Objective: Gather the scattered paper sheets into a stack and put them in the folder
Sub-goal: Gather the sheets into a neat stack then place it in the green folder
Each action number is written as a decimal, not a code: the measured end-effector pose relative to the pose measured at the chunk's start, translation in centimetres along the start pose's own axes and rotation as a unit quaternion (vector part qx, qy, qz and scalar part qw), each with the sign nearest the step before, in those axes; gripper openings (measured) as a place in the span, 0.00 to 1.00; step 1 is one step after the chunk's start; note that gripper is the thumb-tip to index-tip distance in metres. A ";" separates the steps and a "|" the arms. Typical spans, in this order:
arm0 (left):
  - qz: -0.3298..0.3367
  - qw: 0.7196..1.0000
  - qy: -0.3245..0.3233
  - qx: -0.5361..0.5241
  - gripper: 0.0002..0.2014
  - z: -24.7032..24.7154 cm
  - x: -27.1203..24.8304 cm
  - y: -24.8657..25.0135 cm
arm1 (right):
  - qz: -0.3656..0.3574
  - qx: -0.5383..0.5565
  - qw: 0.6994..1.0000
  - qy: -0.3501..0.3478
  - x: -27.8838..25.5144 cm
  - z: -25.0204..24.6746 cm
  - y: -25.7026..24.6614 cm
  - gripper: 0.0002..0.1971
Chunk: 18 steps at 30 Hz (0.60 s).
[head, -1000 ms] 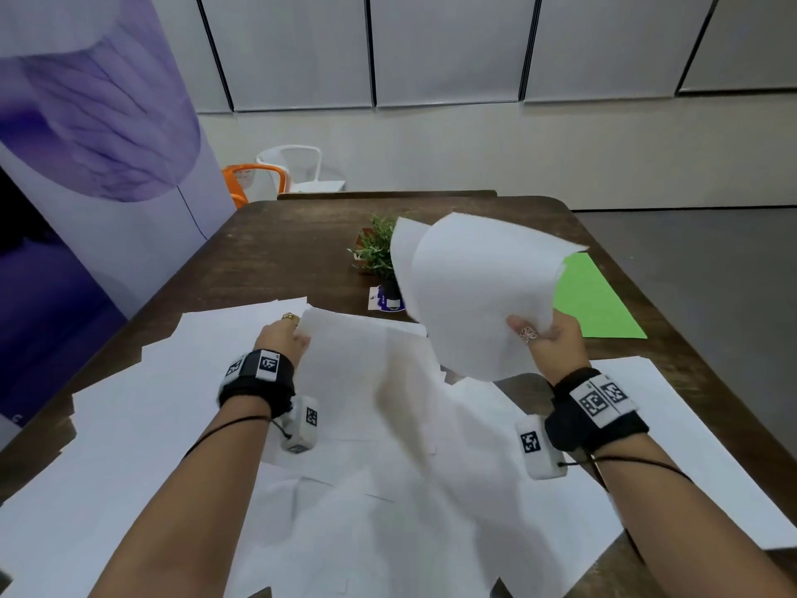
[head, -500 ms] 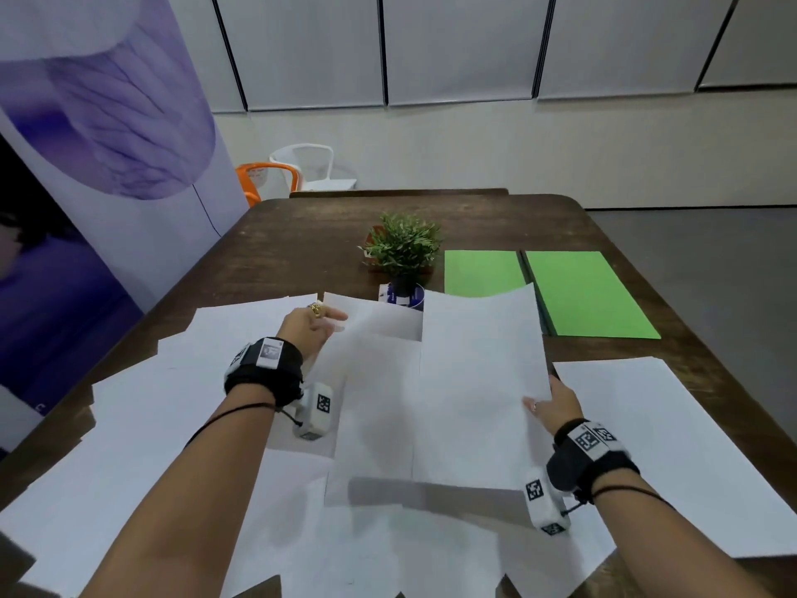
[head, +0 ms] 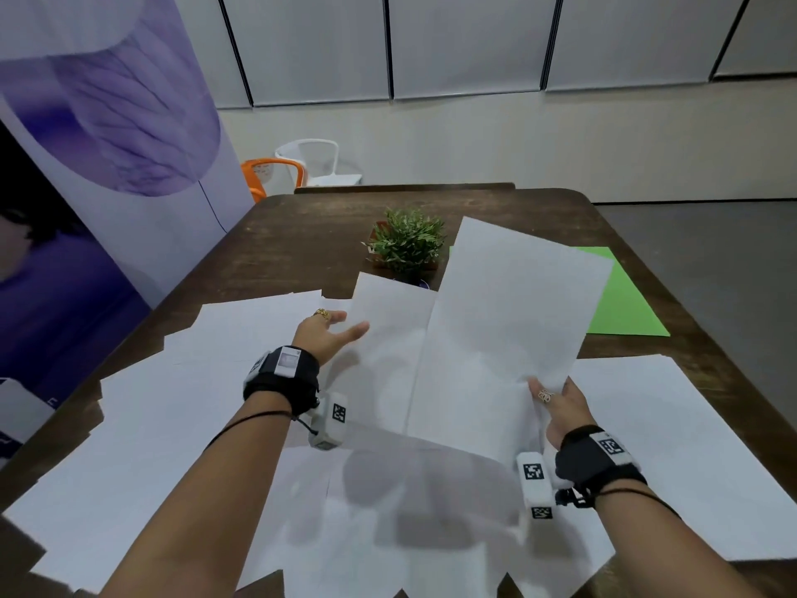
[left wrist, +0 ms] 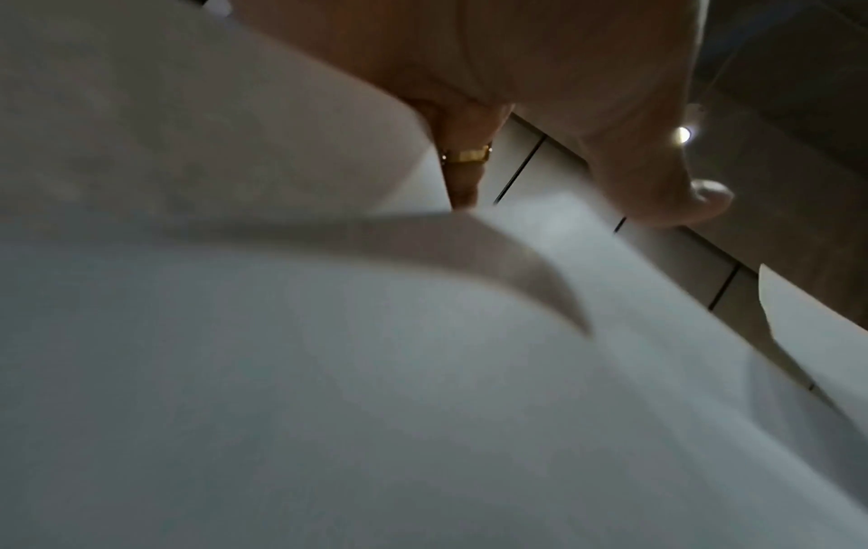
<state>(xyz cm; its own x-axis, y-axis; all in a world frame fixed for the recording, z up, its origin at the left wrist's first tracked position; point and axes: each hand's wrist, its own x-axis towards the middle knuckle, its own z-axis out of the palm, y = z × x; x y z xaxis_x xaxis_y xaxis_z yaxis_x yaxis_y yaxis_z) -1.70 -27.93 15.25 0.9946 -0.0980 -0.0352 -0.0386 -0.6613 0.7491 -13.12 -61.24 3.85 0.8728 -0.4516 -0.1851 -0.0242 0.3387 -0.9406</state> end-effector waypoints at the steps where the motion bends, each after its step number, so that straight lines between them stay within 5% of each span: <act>1: 0.001 1.000 -0.006 -0.002 0.33 0.1 0.0 0.2 | 0.005 -0.003 1.000 -0.008 -0.1 0.1 -0.2 0.24; 4: 0.020 0.999 -0.020 -0.018 0.18 0.4 -0.2 1.1 | -0.001 -0.071 0.997 -0.004 0.6 -0.1 0.4 0.20; 6: 0.031 0.999 -0.012 -0.002 0.15 0.4 -0.2 1.9 | -0.016 -0.227 0.974 0.017 1.5 -0.7 1.2 0.14; 10: 0.105 0.993 0.026 0.042 0.38 -0.5 0.3 3.7 | -0.055 -0.357 0.928 0.089 1.1 -0.5 0.1 0.16; 13: 0.095 0.994 0.042 0.027 0.49 -1.7 0.9 4.5 | -0.087 -0.345 0.930 0.098 0.8 -0.9 -0.5 0.11; 18: 0.130 0.989 0.037 0.053 0.40 -3.0 1.7 5.5 | -0.099 -0.232 0.966 0.052 0.6 -1.3 -2.5 0.16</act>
<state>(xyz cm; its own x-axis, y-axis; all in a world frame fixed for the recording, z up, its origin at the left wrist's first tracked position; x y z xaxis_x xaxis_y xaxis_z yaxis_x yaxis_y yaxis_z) 0.02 -29.56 21.30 0.9538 -0.2236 0.2007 -0.3004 -0.6956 0.6527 -13.20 -63.41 5.74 0.8300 -0.5577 0.0064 -0.0989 -0.1586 -0.9824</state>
